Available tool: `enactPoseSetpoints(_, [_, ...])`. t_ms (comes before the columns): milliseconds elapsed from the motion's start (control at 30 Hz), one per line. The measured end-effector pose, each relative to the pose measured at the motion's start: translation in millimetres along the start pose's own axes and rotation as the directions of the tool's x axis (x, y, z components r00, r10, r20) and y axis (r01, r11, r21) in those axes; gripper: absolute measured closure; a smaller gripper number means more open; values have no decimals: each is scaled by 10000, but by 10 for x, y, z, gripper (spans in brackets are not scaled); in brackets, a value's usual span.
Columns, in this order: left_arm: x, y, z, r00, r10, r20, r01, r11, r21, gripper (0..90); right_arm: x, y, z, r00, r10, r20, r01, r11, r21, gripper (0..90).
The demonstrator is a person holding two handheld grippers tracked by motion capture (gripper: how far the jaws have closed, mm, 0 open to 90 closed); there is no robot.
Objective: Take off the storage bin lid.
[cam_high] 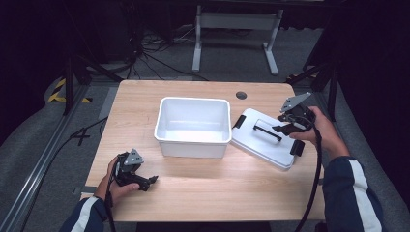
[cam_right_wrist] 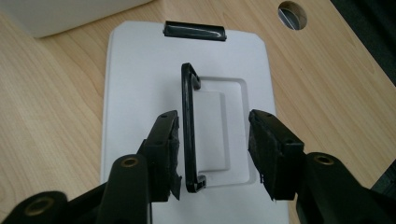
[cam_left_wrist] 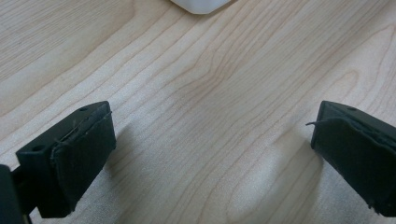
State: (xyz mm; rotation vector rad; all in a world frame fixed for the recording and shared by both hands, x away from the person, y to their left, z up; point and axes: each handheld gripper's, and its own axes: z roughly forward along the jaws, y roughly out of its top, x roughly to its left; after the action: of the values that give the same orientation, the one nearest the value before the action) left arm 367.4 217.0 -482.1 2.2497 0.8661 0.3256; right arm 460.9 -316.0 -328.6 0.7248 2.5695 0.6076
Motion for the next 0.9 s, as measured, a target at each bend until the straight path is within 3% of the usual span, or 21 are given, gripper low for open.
enactPoseSetpoints(67, [-2, 1, 0, 10000, -24, 0, 24, 10000, 5, 3, 6, -26, -44, 9999, 57, 100, -56, 10000, -48, 567])
enactPoseSetpoints(500, [-4, -1, -1, 10000, -24, -26, 24, 10000, -1, 4, 159, -217, -238, 9990, 225, 380, -217, 9996, -204, 527])
enactPoseSetpoints(900, [-13, -4, -4, 9999, -109, -42, 109, 9999, 8, 6, 325, -548, -354, 9956, 494, 792, -459, 9979, -463, 459])
